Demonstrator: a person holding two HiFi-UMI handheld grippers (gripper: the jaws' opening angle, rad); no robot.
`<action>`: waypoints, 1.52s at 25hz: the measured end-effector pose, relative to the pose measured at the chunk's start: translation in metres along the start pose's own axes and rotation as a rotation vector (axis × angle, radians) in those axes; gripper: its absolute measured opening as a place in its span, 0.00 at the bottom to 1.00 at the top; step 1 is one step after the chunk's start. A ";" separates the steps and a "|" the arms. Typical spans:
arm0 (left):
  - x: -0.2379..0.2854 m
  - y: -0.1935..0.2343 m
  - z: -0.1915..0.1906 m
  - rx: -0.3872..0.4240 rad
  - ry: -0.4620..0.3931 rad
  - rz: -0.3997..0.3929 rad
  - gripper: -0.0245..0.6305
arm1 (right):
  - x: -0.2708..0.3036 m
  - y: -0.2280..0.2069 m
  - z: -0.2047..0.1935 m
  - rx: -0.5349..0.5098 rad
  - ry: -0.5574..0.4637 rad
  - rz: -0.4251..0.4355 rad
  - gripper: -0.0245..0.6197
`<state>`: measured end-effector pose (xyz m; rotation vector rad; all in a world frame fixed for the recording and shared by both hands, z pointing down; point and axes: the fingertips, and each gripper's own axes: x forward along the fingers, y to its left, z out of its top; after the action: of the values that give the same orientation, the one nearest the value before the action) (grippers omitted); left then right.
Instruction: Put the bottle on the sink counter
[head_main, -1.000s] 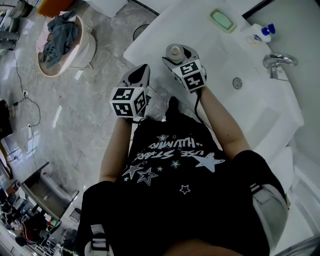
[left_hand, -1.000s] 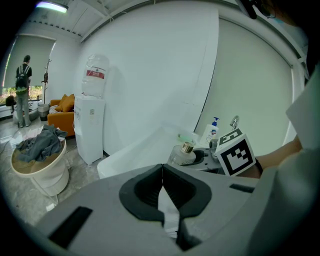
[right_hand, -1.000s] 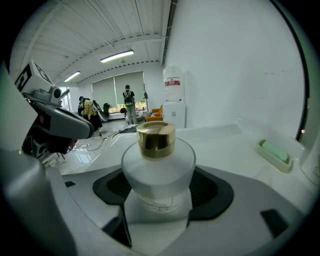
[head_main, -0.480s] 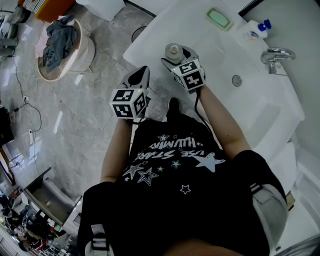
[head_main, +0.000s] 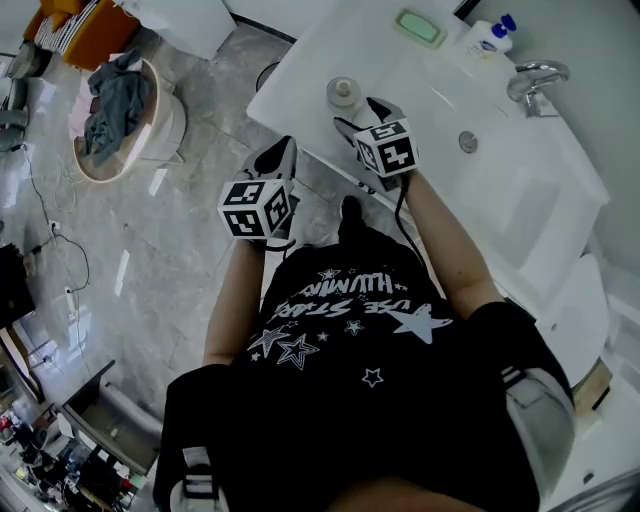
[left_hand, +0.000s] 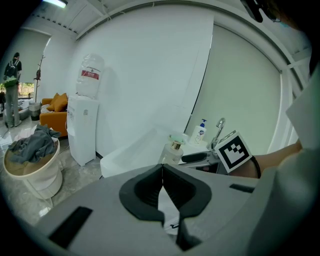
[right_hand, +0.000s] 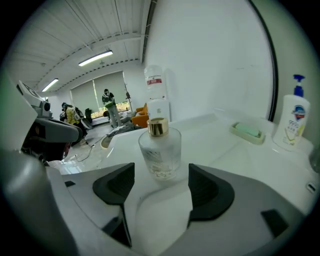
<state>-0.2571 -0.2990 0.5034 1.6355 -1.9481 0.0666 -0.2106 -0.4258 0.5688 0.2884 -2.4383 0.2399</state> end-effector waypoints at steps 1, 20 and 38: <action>-0.004 -0.002 0.000 0.004 -0.004 -0.008 0.05 | -0.007 -0.001 0.001 0.006 -0.013 -0.021 0.55; -0.090 -0.039 -0.025 0.136 -0.015 -0.261 0.05 | -0.127 0.058 -0.024 0.199 -0.211 -0.345 0.17; -0.125 -0.123 -0.078 0.240 0.076 -0.504 0.05 | -0.272 0.086 -0.107 0.362 -0.283 -0.612 0.05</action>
<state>-0.1044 -0.1875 0.4701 2.2024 -1.4644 0.1653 0.0367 -0.2777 0.4689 1.2726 -2.4274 0.3821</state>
